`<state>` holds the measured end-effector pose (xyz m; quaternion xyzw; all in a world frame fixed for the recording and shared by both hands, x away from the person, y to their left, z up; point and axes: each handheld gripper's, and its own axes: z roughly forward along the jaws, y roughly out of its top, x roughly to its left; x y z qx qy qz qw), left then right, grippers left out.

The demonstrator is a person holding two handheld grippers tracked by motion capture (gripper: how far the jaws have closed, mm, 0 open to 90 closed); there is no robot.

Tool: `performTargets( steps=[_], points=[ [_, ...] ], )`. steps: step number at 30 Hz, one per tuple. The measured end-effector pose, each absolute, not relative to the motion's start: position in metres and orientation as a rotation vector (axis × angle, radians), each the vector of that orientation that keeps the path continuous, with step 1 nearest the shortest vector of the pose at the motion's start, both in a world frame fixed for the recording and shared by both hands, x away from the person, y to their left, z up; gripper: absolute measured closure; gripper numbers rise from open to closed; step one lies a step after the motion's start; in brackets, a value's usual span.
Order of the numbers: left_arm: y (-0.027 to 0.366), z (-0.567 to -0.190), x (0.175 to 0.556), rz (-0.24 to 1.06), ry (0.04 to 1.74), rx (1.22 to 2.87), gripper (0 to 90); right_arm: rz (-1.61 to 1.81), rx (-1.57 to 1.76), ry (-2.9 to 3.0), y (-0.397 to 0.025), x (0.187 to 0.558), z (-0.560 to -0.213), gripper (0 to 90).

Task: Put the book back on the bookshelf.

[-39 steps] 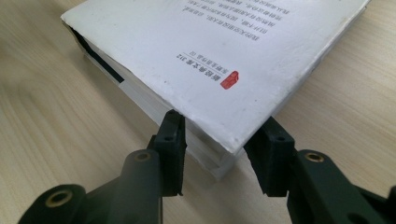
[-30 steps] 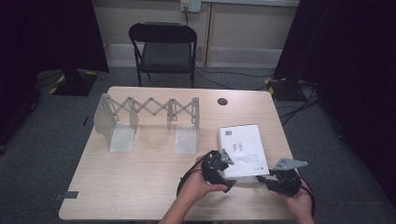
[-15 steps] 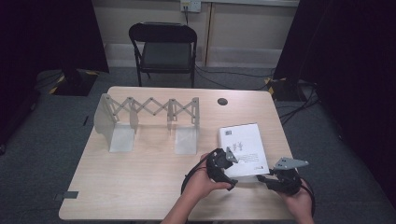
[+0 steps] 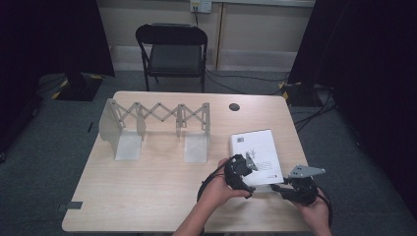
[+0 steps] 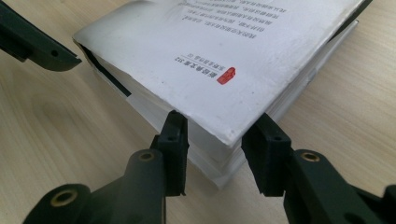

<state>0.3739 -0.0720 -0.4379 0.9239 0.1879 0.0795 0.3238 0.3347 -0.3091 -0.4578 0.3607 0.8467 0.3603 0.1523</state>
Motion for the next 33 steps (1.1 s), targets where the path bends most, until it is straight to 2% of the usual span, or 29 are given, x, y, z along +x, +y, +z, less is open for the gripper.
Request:
performTargets(
  steps=[19,22,24,33],
  points=[
    [-0.088,-0.446,0.377,0.301,0.451,2.438,14.8,1.053,1.036,2.427,-0.309,0.334,-0.454,62.5],
    [-0.090,-0.446,0.377,0.299,0.439,2.454,10.4,1.046,1.036,2.426,-0.308,0.334,-0.453,62.5],
    [-0.092,-0.446,0.378,0.312,0.452,2.435,12.6,1.046,1.037,2.424,-0.308,0.334,-0.453,62.5],
    [-0.098,-0.450,0.380,0.364,0.412,2.465,4.6,1.043,1.040,2.421,-0.308,0.334,-0.453,62.6]
  ],
)
